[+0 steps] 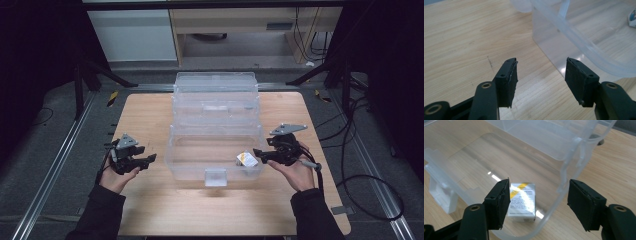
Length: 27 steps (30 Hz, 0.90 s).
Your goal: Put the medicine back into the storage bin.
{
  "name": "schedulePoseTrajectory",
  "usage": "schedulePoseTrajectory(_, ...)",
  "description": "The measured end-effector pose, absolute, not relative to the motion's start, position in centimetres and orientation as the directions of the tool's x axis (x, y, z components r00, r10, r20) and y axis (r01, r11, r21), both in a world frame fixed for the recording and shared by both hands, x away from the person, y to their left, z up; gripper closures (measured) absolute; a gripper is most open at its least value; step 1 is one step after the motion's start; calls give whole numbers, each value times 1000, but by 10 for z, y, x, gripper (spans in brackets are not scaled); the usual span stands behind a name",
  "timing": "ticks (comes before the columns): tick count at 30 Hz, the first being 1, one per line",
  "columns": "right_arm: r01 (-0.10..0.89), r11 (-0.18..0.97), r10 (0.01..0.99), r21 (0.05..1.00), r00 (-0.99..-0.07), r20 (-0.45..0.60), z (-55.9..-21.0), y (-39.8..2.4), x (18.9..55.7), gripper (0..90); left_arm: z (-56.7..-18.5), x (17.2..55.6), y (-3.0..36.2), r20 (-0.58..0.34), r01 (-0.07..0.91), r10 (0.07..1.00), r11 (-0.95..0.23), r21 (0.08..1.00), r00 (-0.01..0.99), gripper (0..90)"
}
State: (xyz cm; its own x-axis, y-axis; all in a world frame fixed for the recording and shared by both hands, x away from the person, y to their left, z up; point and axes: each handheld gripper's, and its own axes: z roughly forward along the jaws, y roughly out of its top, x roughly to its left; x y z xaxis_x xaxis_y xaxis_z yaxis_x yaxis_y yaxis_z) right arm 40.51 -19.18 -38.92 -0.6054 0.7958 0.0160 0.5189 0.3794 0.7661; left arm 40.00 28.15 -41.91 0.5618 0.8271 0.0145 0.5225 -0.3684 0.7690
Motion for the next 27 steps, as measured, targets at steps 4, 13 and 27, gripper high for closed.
schedulePoseTrajectory(4, 522, 356, 816, 775, -577, 14, -387, -205, 404, 332, -412, 398, 280, 11, 504, 812, -372, 779, 584, 423)
schedulePoseTrajectory(13, 538, 330, 850, 776, -527, 4, -390, -229, 403, 319, -396, 389, 267, 23, 449, 766, -400, 799, 642, 416)
schedulePoseTrajectory(27, 588, 325, 880, 740, -475, -9, -406, -252, 403, 301, -389, 375, 225, 64, 376, 666, -496, 783, 743, 387)
